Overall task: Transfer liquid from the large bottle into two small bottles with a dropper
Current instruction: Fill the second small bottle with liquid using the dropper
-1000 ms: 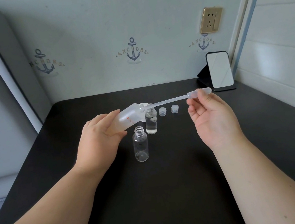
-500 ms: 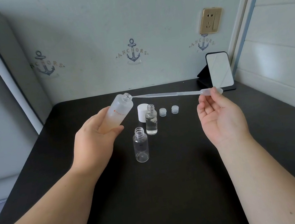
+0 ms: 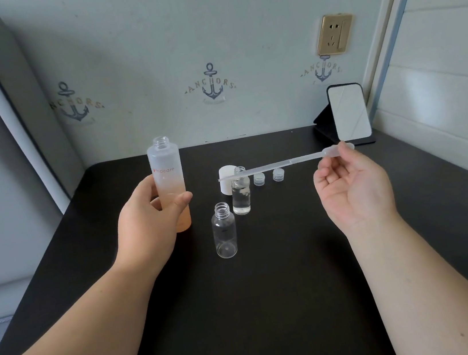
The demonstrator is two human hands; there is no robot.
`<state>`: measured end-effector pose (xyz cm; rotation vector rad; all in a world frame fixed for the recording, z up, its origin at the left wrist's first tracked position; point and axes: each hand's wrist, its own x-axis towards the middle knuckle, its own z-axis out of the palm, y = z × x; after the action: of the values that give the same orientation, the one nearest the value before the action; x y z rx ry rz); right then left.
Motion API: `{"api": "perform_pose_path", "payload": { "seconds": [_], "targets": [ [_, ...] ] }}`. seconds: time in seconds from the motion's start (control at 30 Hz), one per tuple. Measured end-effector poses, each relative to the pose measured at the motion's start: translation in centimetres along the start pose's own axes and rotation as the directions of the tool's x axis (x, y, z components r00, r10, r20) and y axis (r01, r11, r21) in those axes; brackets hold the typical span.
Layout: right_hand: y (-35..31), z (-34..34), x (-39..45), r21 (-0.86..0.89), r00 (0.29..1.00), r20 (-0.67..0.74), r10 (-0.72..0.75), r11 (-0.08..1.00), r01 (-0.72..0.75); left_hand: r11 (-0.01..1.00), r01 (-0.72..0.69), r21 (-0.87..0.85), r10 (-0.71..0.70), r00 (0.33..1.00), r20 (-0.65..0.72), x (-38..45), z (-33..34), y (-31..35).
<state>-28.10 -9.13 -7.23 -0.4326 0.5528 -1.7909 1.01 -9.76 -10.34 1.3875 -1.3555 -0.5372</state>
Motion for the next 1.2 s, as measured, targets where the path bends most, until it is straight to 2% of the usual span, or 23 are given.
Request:
{"api": "perform_pose_path", "payload": {
  "seconds": [0.17,0.27,0.37,0.43,0.5,0.57,0.67,0.73,0.83,0.97,1.2],
  "targets": [
    [0.1,-0.3,0.2,-0.021,1.000,-0.021,0.015,1.000,-0.015,1.000,0.023,-0.006,-0.023,1.000,-0.009,0.0,0.0,0.1],
    [0.0,-0.3,0.3,-0.052,1.000,-0.018,0.022,0.998,-0.022,0.997,0.008,-0.075,-0.010,0.999,-0.030,-0.3,-0.2,0.4],
    [0.0,-0.4,0.4,-0.062,1.000,-0.015,0.026,0.998,-0.026,0.994,-0.076,-0.074,0.062,0.982,-0.179,-0.9,-0.8,0.8],
    [0.1,-0.4,0.4,-0.066,1.000,-0.013,0.026,0.997,-0.027,0.983,-0.181,-0.040,0.167,0.959,-0.228,-1.6,-1.2,1.3],
    [0.1,-0.4,0.4,-0.072,1.000,-0.015,0.026,0.997,-0.027,0.960,-0.274,-0.051,0.264,0.953,-0.150,-2.3,-1.2,1.6],
    [0.1,-0.4,0.4,-0.075,0.999,-0.013,0.029,0.997,-0.030,0.952,-0.289,-0.097,0.292,0.956,0.016,-2.9,-1.0,1.8],
    [0.0,-0.3,0.3,-0.075,1.000,-0.013,0.029,0.997,-0.030,0.963,-0.268,-0.018,0.258,0.906,0.335,-3.0,-0.6,1.9],
    [0.1,-0.3,0.3,-0.080,1.000,-0.011,0.028,0.996,-0.029,0.963,-0.265,0.056,0.210,0.859,0.467,-3.0,-0.4,1.8],
    [0.0,-0.3,0.4,-0.081,1.000,-0.011,0.028,0.996,-0.029,0.955,-0.274,0.110,0.179,0.834,0.521,-2.9,-0.1,1.7],
    [0.0,-0.5,0.5,-0.079,1.000,-0.006,0.011,0.997,-0.011,0.954,-0.259,0.154,0.153,0.856,0.494,-2.6,0.1,1.6],
    [0.0,-0.5,0.6,-0.129,0.999,0.042,-0.023,0.991,0.028,0.941,-0.315,0.119,0.227,0.854,0.467,-2.3,-0.1,1.1]
  ]
}}
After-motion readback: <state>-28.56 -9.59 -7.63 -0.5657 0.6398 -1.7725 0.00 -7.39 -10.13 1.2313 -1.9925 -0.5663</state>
